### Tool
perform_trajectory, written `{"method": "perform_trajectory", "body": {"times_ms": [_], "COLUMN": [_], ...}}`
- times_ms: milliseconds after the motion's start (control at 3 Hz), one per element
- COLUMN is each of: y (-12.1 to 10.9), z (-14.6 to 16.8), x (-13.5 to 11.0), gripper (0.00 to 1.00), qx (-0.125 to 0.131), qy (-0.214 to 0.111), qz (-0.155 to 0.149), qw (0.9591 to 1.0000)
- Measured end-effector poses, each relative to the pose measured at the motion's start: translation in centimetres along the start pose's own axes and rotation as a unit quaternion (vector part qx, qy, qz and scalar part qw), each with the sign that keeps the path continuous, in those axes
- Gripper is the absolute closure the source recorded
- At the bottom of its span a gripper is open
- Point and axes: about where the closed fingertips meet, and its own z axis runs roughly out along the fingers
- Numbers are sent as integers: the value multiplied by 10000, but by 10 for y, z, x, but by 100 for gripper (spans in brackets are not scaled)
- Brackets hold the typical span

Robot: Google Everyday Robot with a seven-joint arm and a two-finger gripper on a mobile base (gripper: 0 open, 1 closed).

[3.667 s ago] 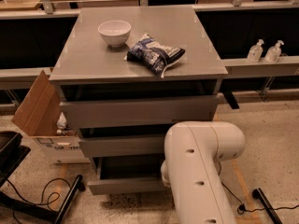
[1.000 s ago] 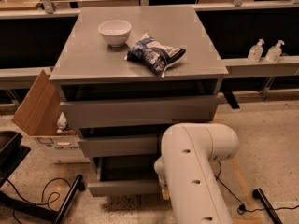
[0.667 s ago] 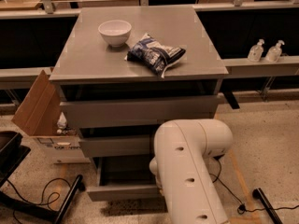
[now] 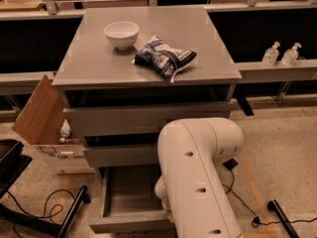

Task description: Open bottom drawer

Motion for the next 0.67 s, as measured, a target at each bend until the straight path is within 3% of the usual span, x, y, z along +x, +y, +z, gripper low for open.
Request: {"method": "perform_trajectory", "body": {"times_ms": [333, 667], "y": [19, 20], "z": [0, 2], "x": [1, 2], "gripper": [100, 82], "qx": [-92, -106], "qy": [-107, -96], "qz": [90, 86], "qw": [9999, 9999]}}
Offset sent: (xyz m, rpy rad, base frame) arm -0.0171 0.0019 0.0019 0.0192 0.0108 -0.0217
